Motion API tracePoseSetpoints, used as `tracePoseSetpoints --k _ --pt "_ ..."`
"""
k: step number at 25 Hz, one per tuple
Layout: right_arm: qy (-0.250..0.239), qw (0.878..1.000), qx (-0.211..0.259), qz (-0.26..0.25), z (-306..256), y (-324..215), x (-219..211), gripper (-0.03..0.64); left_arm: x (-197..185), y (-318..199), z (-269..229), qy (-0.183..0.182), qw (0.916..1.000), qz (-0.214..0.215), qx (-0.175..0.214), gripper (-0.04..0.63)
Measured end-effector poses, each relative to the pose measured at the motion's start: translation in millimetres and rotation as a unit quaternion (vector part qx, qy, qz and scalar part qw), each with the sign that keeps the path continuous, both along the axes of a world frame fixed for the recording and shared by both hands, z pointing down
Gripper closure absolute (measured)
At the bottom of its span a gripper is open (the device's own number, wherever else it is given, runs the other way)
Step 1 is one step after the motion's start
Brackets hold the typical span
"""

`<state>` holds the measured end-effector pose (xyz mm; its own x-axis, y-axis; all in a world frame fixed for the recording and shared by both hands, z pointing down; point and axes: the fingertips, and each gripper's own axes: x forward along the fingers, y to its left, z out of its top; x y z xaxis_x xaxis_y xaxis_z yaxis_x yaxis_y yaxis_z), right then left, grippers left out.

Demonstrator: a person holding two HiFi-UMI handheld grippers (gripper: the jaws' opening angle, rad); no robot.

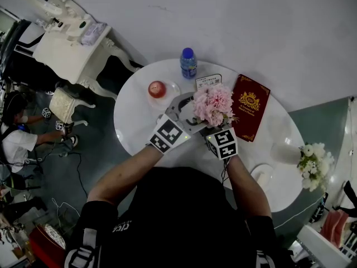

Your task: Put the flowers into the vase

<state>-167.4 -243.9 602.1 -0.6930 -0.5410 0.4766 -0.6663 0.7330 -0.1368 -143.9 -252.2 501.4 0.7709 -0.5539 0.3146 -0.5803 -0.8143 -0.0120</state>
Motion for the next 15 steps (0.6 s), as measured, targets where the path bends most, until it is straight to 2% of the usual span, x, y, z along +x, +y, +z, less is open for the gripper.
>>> tracePoseSetpoints --k 7,15 --pt "-0.001 1.000 0.001 0.002 0.3 -0.8 0.1 0.265 4.2 5.2 6.4 -0.005 0.9999 0.011 -0.012 0.157" --pt "-0.016 1.000 -0.006 0.018 -4.0 -1.6 4.6 0.265 -0.5 6.7 5.5 0.010 0.9994 -0.001 -0.032 0.144"
